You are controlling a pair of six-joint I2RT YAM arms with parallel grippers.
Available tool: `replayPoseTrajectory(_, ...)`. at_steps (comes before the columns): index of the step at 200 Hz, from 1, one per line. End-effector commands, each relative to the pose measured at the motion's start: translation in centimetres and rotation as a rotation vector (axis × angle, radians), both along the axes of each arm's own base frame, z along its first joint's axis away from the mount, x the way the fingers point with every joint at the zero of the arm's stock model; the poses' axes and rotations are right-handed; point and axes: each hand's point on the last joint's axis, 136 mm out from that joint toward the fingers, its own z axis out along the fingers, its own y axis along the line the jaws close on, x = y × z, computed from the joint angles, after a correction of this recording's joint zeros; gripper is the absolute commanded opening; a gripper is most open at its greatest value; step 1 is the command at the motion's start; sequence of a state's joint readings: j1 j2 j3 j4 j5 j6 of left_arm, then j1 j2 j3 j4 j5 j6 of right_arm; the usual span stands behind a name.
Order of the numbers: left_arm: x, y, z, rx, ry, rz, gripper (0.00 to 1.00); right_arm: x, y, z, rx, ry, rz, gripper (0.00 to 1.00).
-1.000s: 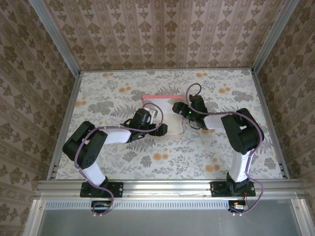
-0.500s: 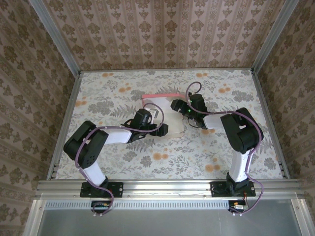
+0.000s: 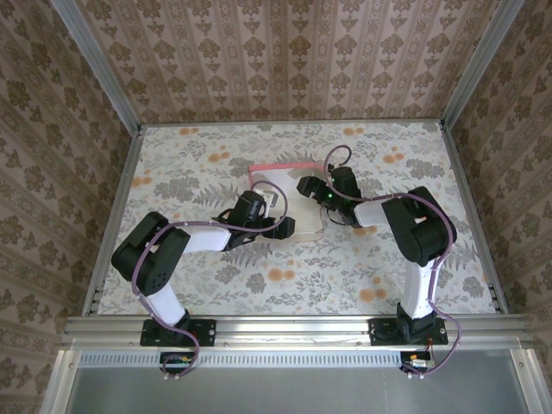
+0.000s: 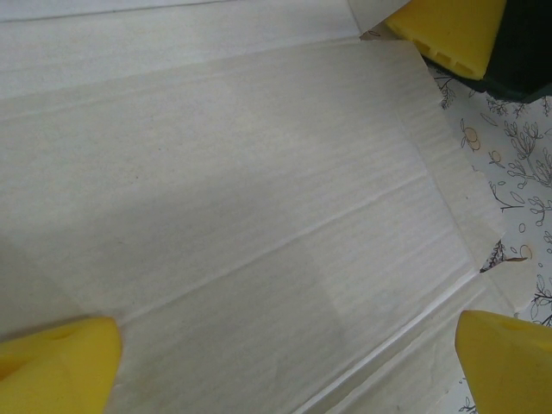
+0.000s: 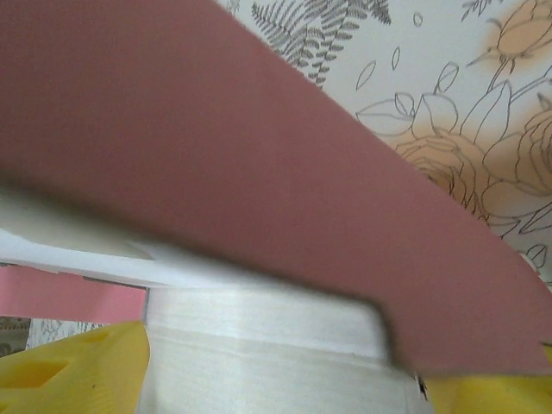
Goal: Fold the paper box
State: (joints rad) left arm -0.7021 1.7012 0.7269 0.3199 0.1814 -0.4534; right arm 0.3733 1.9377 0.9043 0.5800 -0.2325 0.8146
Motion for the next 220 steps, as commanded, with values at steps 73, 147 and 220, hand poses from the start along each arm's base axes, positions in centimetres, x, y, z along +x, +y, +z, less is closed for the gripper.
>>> replayPoseTrajectory(73, -2.0, 0.5, -2.9, 0.056, 0.104, -0.008, 1.00, 0.2, 2.3, 1.2, 0.045, -0.035, 0.049, 0.82)
replayPoseTrajectory(147, -2.1, 0.6, -3.1, 0.063, 0.107, -0.009, 1.00, -0.3, 1.4, 0.8, -0.054, -0.008, 0.052, 0.80)
replayPoseTrajectory(220, -2.1, 0.6, -3.5, 0.065, 0.113, -0.009, 1.00, -0.4, 0.1, 1.8, -0.187, -0.009, 0.055, 0.80)
